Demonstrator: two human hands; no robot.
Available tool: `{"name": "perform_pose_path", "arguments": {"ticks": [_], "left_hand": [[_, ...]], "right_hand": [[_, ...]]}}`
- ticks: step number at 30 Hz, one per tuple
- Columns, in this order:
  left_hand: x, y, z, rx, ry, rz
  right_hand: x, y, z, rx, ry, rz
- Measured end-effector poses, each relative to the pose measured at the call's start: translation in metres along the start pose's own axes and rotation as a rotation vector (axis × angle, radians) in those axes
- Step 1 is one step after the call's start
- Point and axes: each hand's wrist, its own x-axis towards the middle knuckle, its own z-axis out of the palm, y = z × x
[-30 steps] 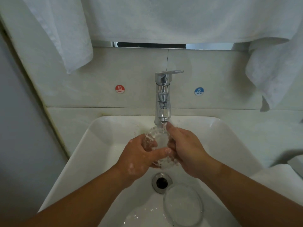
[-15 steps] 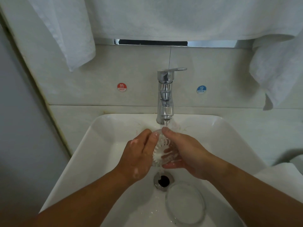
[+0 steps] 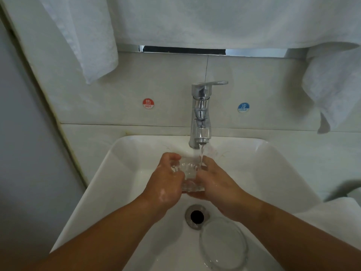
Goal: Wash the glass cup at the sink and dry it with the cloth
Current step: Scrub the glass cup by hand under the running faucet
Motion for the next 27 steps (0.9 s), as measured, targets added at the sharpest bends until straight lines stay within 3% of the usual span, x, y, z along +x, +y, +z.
{"name": "perform_pose_path", "arguments": {"ticks": [5,8,11,16,22,25,27], "left_hand": [[0.001,-0.006,-0.002,0.263,0.057,0.213],[-0.001,-0.003,0.000,0.151,0.143,0.158],[-0.009,0.000,0.008,0.011,0.084,0.086],[-0.001,0.009,-0.005,-0.080,-0.024,-0.039],[-0.010,0.008,0.000,-0.130,0.077,0.076],[-0.008,0.013,-0.004,-0.055,0.012,0.088],[-0.007,0.018,-0.009,-0.122,-0.098,-0.002]], "right_hand": [[-0.006,-0.006,-0.009,-0.258,0.084,-0.010],[-0.005,-0.004,-0.009,-0.225,0.192,-0.045],[-0.004,-0.005,-0.008,-0.134,0.196,-0.008],[-0.003,-0.007,-0.016,-0.688,0.242,-0.143],[-0.006,-0.011,-0.007,-0.162,0.108,-0.005],[-0.005,-0.011,-0.013,-0.491,0.167,-0.118],[-0.003,-0.011,-0.019,-0.746,0.243,-0.226]]}}
